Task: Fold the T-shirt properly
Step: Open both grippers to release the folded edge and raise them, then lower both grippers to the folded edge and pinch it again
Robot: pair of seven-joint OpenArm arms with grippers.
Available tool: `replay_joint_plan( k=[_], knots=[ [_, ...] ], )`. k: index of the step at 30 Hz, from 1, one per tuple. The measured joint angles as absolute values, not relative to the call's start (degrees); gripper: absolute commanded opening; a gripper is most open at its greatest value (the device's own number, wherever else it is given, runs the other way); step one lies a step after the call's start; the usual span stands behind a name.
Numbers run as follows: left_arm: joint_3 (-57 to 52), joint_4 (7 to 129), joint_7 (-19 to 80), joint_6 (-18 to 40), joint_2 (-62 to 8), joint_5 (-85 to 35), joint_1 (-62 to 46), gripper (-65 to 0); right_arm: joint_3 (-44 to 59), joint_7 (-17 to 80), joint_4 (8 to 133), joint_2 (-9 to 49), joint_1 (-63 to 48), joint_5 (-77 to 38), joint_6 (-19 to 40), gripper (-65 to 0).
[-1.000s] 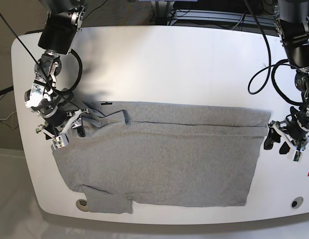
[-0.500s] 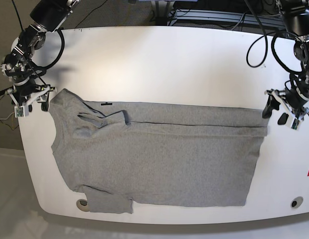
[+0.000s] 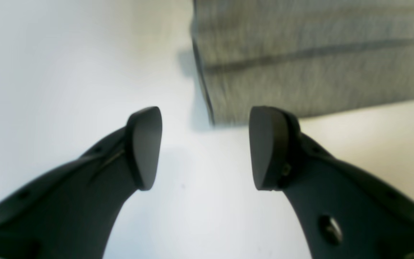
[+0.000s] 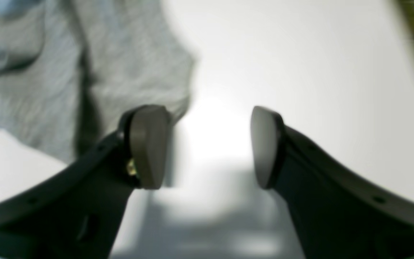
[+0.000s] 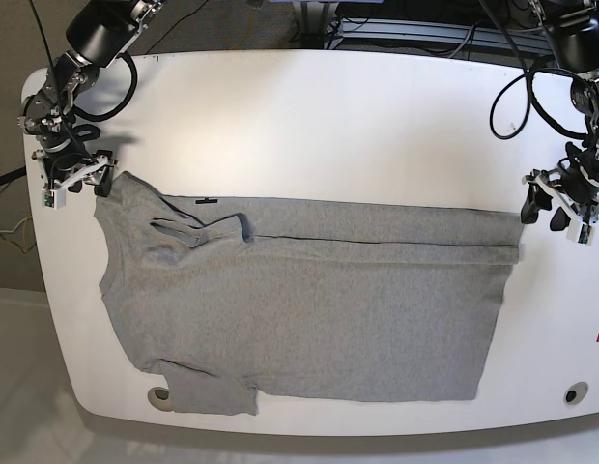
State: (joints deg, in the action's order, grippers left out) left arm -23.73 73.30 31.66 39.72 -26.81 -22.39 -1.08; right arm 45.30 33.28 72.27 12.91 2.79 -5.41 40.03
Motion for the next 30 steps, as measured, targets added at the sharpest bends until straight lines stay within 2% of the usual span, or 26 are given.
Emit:
replay_joint_plan(
  k=[10,16,30],
  knots=[
    [-22.7,73.3,31.6,39.9,-26.5,-21.9,-1.7,-28.7,40.4,36.2,72.8,13.0,3.5,-10.8,39.9,-29.0],
    [-22.0,72.7,31.6,39.9,-26.4,-21.9,-1.9,-28.6,40.7,29.9,68.1,11.4,3.8,-13.1,40.0,-28.9],
    [-22.0,70.1,30.7,39.5,-26.1,-20.6,-2.0,-27.4,41.6,28.4,65.9,10.9,4.8,-14.0,40.3,-29.1]
  ],
)
